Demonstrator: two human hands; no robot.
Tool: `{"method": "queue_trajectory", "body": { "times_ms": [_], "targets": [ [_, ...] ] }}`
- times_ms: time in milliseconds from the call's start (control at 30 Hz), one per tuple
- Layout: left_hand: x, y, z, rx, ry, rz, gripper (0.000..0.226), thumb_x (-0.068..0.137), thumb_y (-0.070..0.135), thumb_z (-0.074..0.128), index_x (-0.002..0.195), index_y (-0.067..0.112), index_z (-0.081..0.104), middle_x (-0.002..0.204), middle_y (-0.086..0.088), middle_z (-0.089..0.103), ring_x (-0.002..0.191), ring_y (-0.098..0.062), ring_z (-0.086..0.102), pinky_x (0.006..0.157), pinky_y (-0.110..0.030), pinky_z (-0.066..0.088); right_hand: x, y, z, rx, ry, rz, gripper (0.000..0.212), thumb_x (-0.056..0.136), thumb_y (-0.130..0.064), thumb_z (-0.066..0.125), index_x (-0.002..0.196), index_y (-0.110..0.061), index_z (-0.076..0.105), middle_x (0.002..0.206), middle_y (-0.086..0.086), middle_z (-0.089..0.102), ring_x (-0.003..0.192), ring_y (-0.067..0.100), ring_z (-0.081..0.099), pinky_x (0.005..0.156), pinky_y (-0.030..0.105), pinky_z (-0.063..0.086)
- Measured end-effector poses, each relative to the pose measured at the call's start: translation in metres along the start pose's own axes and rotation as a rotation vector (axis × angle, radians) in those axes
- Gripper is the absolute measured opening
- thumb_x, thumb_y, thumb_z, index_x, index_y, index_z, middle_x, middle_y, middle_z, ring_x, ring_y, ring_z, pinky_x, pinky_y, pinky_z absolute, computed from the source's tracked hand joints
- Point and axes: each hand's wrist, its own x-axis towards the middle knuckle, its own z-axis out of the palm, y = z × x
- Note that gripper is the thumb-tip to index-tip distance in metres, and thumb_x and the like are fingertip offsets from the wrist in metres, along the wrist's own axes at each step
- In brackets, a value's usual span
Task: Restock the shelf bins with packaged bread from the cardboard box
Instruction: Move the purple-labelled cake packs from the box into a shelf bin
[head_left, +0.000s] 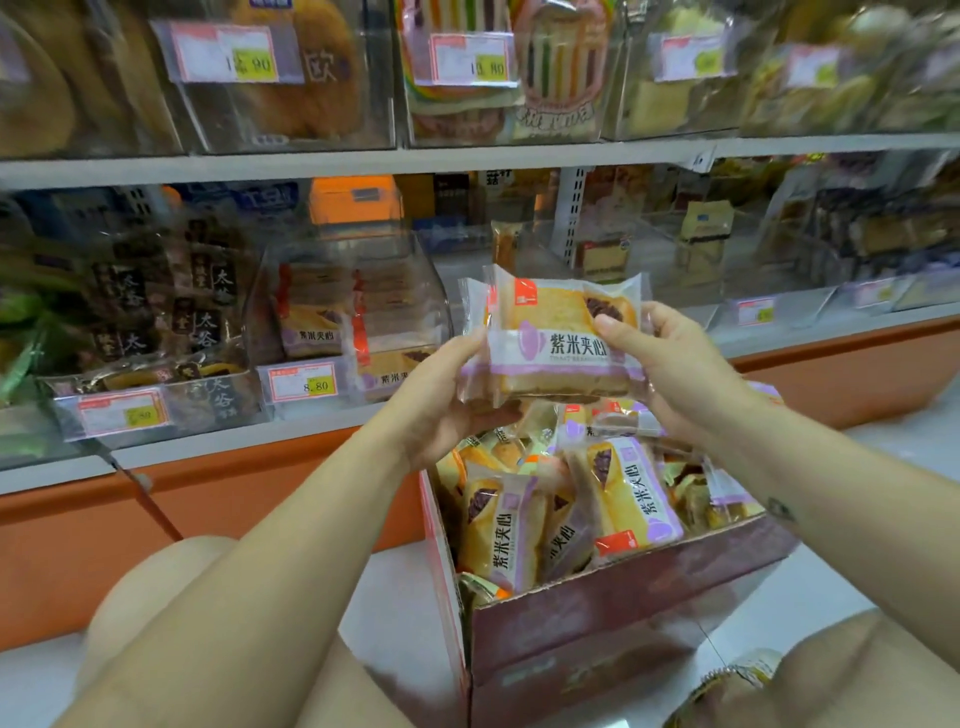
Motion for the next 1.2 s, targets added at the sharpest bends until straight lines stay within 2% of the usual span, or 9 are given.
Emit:
{"method": "queue_trajectory", "body": {
  "times_ms": [67, 167, 267, 367, 500, 667, 900, 1067, 1200],
  "targets": [
    [-0.004, 0.005, 0.003, 0.102, -0.054, 0.049, 0.058, 0.082, 0.059, 0.056, 0.123, 0.019, 0.059, 0.111, -0.004, 0.071, 0.101, -0.022, 0.067, 0.090, -0.042, 0.054, -0.002, 0.001, 0.002, -0.020, 0.036, -0.038, 0.012, 0.089, -0.016, 0.063, 0.100, -0.014, 0.059, 0.089, 0.004, 0.072, 0.079, 0.016, 0.072, 0.062, 0.034, 0.059],
    [-0.002, 0.006, 0.007, 0.284, 0.097, 0.194, 0.047, 0.069, 0.048, 0.072, 0.107, 0.027, 0.055, 0.097, 0.007, 0.071, 0.080, -0.005, 0.068, 0.077, -0.037, 0.056, -0.005, 0.007, 0.004, -0.063, 0.061, -0.094, 0.013, 0.087, -0.018, 0.067, 0.098, -0.017, 0.061, 0.095, 0.005, 0.072, 0.088, 0.020, 0.071, 0.078, 0.045, 0.058],
    [0.001, 0.006, -0.001, 0.282, 0.191, 0.271, 0.052, 0.070, 0.031, 0.082, 0.112, 0.027, 0.051, 0.110, 0.000, 0.067, 0.097, -0.015, 0.068, 0.085, -0.041, 0.056, -0.003, 0.006, 0.002, -0.162, -0.013, -0.126, 0.032, 0.075, -0.034, 0.077, 0.101, -0.023, 0.062, 0.104, 0.004, 0.071, 0.098, 0.023, 0.068, 0.088, 0.052, 0.053],
    [-0.002, 0.011, -0.016, 0.376, 0.209, 0.334, 0.046, 0.075, 0.022, 0.079, 0.110, 0.031, 0.051, 0.108, 0.001, 0.067, 0.098, -0.015, 0.068, 0.083, -0.037, 0.058, 0.001, -0.014, -0.003, -0.499, -0.133, -0.181, 0.066, 0.050, -0.058, 0.083, 0.106, -0.036, 0.057, 0.119, -0.009, 0.062, 0.111, 0.014, 0.060, 0.097, 0.044, 0.048],
    [-0.010, 0.023, -0.035, 0.692, 0.227, 0.424, 0.048, 0.074, 0.028, 0.080, 0.107, 0.043, 0.048, 0.098, 0.009, 0.068, 0.083, -0.009, 0.067, 0.075, -0.031, 0.058, 0.011, -0.047, 0.012, -1.122, -0.384, -0.373, 0.098, 0.064, -0.042, 0.083, 0.144, -0.033, 0.028, 0.148, -0.013, 0.033, 0.133, 0.003, 0.032, 0.106, 0.020, 0.026],
    [-0.021, 0.038, -0.057, 0.918, 0.221, 0.464, 0.056, 0.073, 0.033, 0.080, 0.114, 0.043, 0.044, 0.095, 0.003, 0.069, 0.079, -0.018, 0.067, 0.074, -0.041, 0.055, 0.035, -0.049, 0.052, -1.332, -0.623, -0.402, 0.118, 0.060, -0.043, 0.086, 0.151, -0.026, 0.013, 0.153, -0.008, 0.027, 0.139, 0.008, 0.024, 0.109, 0.021, 0.022],
    [-0.032, 0.045, -0.111, 0.980, 0.365, 0.547, 0.060, 0.073, 0.025, 0.081, 0.115, 0.045, 0.044, 0.096, 0.019, 0.064, 0.086, -0.003, 0.064, 0.078, -0.031, 0.055, 0.068, -0.022, 0.117, -1.241, -0.641, -0.660, 0.082, 0.065, -0.035, 0.083, 0.134, -0.020, 0.043, 0.121, -0.003, 0.051, 0.110, 0.009, 0.045, 0.097, 0.029, 0.041],
    [-0.020, 0.054, -0.159, 1.108, 0.616, 0.657, 0.063, 0.066, 0.039, 0.072, 0.126, 0.032, 0.054, 0.114, 0.005, 0.055, 0.106, -0.021, 0.057, 0.091, -0.050, 0.047, 0.101, -0.013, 0.173, -1.106, -0.621, -0.718, 0.068, 0.069, -0.027, 0.082, 0.127, -0.018, 0.048, 0.119, -0.003, 0.046, 0.109, 0.010, 0.045, 0.090, 0.023, 0.040],
    [-0.005, 0.062, -0.192, 1.309, 0.798, 0.476, 0.069, 0.073, 0.038, 0.073, 0.136, 0.035, 0.047, 0.122, -0.001, 0.050, 0.117, -0.028, 0.047, 0.108, -0.059, 0.026, 0.134, -0.001, 0.214, -1.041, -0.601, -0.678, 0.066, 0.071, -0.021, 0.082, 0.128, -0.018, 0.049, 0.122, -0.003, 0.055, 0.109, 0.009, 0.050, 0.088, 0.021, 0.041]
  ]
}}
